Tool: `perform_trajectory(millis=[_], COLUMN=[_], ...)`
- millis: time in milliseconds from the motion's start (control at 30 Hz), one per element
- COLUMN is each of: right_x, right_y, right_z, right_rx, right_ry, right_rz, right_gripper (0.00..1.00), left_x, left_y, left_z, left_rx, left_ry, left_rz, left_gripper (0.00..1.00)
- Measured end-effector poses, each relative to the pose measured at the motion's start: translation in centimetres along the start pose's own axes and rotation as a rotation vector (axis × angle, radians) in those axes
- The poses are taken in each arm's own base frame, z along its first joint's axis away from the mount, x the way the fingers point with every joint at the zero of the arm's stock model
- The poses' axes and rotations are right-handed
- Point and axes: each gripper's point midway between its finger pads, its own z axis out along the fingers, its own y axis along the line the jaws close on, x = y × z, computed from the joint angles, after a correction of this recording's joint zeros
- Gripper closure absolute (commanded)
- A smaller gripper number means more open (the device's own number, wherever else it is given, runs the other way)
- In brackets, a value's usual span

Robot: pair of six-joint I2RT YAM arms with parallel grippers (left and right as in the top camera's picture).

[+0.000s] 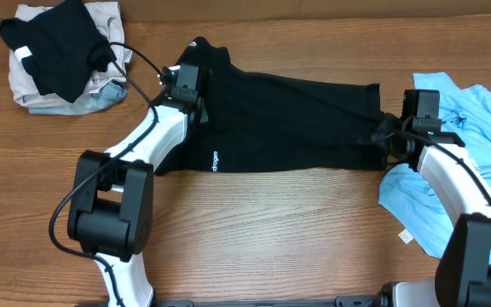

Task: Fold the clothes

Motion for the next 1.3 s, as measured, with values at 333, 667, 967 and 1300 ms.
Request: perform_trajectory(millis=[333,667,967,1300], right_x=[-2.2,-9.7,-9.7,-9.0], right_y=[1.9,6.8,6.9,6.5], right_z=[-1.7,-7.5,-7.5,-7.4], right_rx=[-0.092,-0.206,-0.208,-0.196], right_ry=[0.028,-0.139,-0.143,-0.112], right_rz=[-0.018,-0.182,-0.240,-0.246], right_gripper=[0.28,0.25,0.21,0.18], left_x=[-2.5,-15.0,-20.8,-16.6], left_y=[0.9,-4.3,-5.9,-5.5], left_z=[-1.9,-12.6,-10.4,6.2], left_rx=[-0.033,0.248,0.295,0.227], left_ry=[0.032,-0.192,-0.316,-0.190], left_rz=[0.154,0.259,0.265,0.314], left_gripper=[0.00,0.00,0.00,0.00])
